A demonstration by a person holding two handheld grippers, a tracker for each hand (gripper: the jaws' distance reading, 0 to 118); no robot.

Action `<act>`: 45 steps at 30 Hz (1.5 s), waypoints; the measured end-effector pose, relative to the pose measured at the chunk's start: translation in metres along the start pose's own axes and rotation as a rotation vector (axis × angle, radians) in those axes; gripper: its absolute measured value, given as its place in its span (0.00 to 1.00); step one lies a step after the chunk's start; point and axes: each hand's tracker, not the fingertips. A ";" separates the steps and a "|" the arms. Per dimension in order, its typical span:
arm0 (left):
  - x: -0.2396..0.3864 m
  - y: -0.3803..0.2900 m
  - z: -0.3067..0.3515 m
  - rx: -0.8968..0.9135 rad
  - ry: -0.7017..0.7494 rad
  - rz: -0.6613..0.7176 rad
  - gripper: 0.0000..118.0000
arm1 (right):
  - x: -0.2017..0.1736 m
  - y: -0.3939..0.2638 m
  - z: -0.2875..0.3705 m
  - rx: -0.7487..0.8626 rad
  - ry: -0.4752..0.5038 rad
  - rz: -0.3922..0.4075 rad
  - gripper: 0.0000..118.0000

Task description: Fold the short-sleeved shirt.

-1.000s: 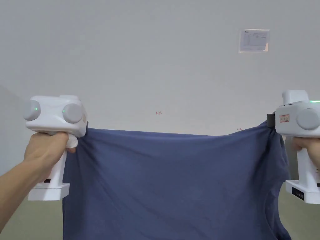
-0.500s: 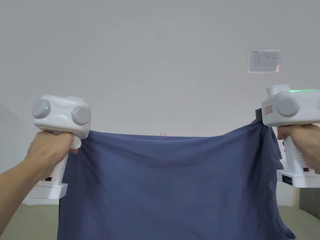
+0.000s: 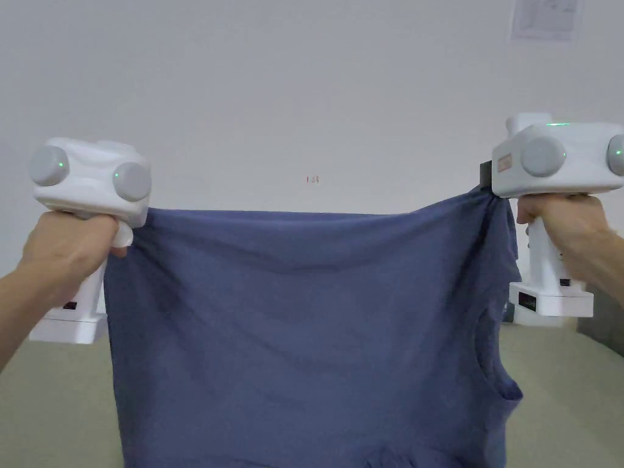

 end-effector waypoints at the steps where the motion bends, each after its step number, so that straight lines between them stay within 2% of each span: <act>1: 0.003 -0.017 -0.010 -0.013 0.002 -0.018 0.02 | -0.002 -0.019 -0.006 -0.027 0.002 -0.005 0.01; 4: 0.009 -0.070 -0.035 -0.083 -0.022 -0.046 0.02 | -0.007 -0.081 -0.022 -0.107 0.024 0.005 0.01; 5: 0.010 -0.086 -0.042 -0.110 -0.039 -0.047 0.02 | -0.010 -0.101 -0.024 -0.123 0.005 0.036 0.01; 13: 0.013 -0.206 -0.046 -0.220 -0.099 -0.086 0.03 | -0.001 -0.234 -0.006 -0.287 0.041 0.010 0.01; 16: 0.003 -0.245 -0.026 -0.256 -0.131 -0.039 0.02 | 0.012 -0.266 0.025 -0.320 0.064 -0.038 0.01; 30: -0.063 -0.389 0.118 -0.349 -0.218 -0.014 0.02 | 0.054 -0.381 0.225 -0.420 0.133 -0.088 0.01; 33: -0.080 -0.417 0.140 -0.359 -0.248 0.039 0.02 | 0.063 -0.411 0.260 -0.434 0.140 -0.109 0.01; 39: -0.096 -0.451 0.194 -0.345 -0.248 0.005 0.02 | 0.072 -0.451 0.321 -0.466 0.130 -0.072 0.01; 45: -0.100 -0.474 0.224 -0.375 -0.250 -0.019 0.02 | 0.073 -0.468 0.346 -0.501 0.135 -0.045 0.01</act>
